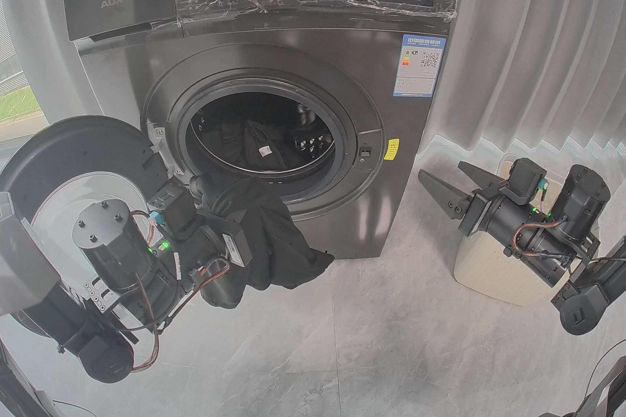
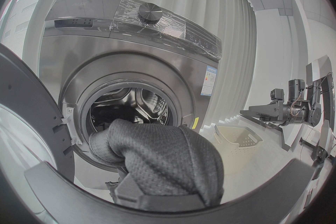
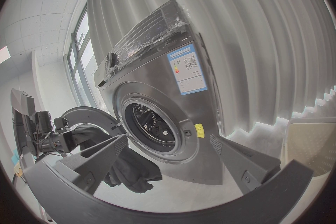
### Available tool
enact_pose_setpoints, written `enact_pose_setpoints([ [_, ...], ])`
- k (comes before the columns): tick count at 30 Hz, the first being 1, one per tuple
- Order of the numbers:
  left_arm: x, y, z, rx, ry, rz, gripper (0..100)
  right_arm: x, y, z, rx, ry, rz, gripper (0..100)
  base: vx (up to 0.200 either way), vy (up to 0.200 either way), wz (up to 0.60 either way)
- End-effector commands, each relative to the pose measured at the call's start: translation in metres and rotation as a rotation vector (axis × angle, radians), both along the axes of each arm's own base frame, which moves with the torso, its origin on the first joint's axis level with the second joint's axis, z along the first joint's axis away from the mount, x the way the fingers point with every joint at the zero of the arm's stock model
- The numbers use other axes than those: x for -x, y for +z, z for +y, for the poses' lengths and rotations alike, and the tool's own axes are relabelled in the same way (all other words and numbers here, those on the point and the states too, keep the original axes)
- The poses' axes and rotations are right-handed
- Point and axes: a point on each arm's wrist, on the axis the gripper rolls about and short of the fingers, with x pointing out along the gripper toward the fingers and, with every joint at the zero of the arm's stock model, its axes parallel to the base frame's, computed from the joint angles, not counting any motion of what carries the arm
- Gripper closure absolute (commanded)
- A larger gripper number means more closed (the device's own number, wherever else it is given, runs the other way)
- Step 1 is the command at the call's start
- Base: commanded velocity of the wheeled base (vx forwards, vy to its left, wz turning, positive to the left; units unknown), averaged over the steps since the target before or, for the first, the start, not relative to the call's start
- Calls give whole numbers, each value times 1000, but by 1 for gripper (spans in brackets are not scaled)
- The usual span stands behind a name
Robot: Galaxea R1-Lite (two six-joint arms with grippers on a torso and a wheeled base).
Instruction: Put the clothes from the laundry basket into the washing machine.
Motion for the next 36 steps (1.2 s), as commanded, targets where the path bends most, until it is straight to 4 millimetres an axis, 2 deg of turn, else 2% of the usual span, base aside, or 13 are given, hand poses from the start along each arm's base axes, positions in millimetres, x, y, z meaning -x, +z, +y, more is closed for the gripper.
enact_pose_setpoints([
  [1, -1, -2, 0, -4, 0, 5, 100, 1, -1, 1, 2, 6, 3, 0, 0, 0, 0],
  [11, 0, 0, 0, -19, -1, -9, 100, 1, -2, 2, 2, 11, 3, 0, 0, 0, 0],
  [23, -2, -7, -1, -42, 3, 8, 100, 10, -11, 6, 22, 38, 43, 0, 200, 0, 0],
  [31, -4, -12, -3, -48, 1, 24, 100, 12, -13, 9, 27, 50, 51, 0, 0, 0, 0],
  [36, -3, -13, -2, -50, -1, 28, 100, 12, -14, 9, 29, 50, 55, 0, 0, 200, 0],
])
